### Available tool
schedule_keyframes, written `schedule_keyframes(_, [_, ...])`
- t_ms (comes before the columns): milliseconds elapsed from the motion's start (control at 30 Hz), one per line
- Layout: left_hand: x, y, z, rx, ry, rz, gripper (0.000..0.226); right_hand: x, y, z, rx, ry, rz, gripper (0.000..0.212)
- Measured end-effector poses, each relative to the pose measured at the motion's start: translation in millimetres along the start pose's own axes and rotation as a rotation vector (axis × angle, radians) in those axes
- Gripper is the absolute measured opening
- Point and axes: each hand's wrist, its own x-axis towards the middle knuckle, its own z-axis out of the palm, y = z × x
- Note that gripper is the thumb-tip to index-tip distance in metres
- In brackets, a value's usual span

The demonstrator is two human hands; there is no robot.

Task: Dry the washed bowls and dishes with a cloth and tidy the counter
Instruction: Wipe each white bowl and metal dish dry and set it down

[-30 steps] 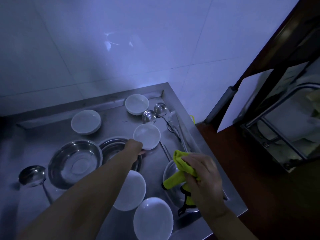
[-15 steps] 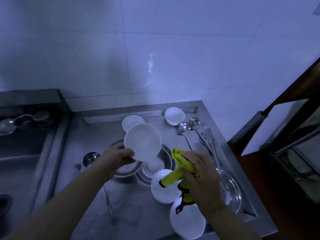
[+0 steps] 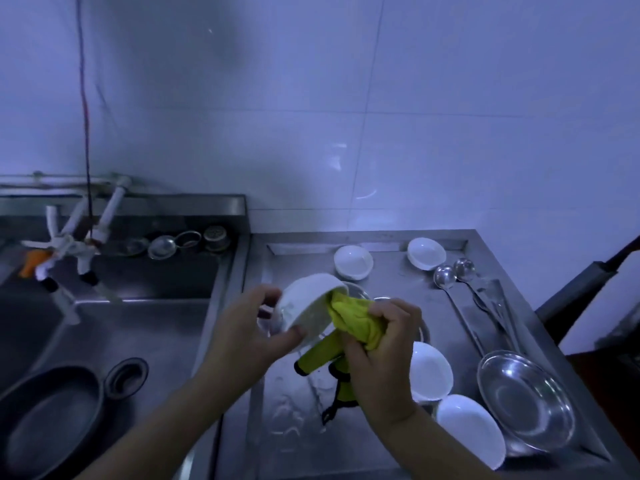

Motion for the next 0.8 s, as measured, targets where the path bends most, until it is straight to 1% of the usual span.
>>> schedule_keyframes(67, [-5.5, 4.3, -9.9, -0.078, 0.006, 0.028, 0.029, -0.7, -12.7, 15.6, -0.054, 0.002, -0.085, 0.034])
schedule_keyframes(167, [-9.4, 9.4, -18.7, -0.211, 0.059, 0.029, 0.022, -2.4, -25.1, 33.7, -0.271, -0.148, -0.311, 0.027])
schedule_keyframes(200, [-9.5, 10.7, -21.4, -0.232, 0.085, 0.030, 0.020, -4.4, -28.6, 37.7, -0.294, -0.205, -0.351, 0.022])
schedule_keyframes(233, [-9.4, 11.3, -23.9, -0.228, 0.104, 0.027, 0.017, -7.1, -33.9, 40.7, -0.280, -0.254, -0.353, 0.019])
schedule_keyframes(333, [-9.5, 11.4, -27.2, -0.206, 0.143, -0.037, 0.013, -18.2, -56.7, 46.3, -0.154, -0.315, -0.268, 0.026])
schedule_keyframes(400, [-8.2, 14.5, -29.0, -0.283, 0.172, -0.116, 0.013, -28.2, -70.8, 52.8, -0.097, -0.310, -0.247, 0.032])
schedule_keyframes(467, [-5.3, 17.8, -32.6, -0.394, 0.175, -0.149, 0.012, -37.6, -76.7, 58.4, -0.078, -0.321, -0.303, 0.045])
schedule_keyframes(500, [-3.6, 19.3, -35.3, -0.403, 0.167, -0.131, 0.011, -40.5, -75.7, 59.0, -0.110, -0.334, -0.373, 0.049])
schedule_keyframes(567, [-1.9, 20.0, -41.3, -0.387, 0.120, -0.091, 0.015, -38.1, -64.8, 54.8, -0.249, -0.345, -0.575, 0.047])
schedule_keyframes(633, [-1.0, 20.5, -48.7, -0.382, 0.069, -0.065, 0.021, -25.2, -49.0, 45.5, -0.353, -0.345, -0.764, 0.037])
schedule_keyframes(700, [0.4, 21.0, -56.7, -0.305, 0.016, -0.004, 0.023, -5.9, -37.5, 31.6, -0.423, -0.385, -0.927, 0.027])
schedule_keyframes(767, [3.5, 23.1, -62.8, -0.256, -0.032, 0.055, 0.024, 12.4, -30.7, 17.1, -0.503, -0.434, -1.038, 0.027])
schedule_keyframes(800, [4.7, 25.1, -64.5, -0.265, -0.039, 0.058, 0.022, 18.7, -29.5, 12.7, -0.535, -0.433, -1.061, 0.027])
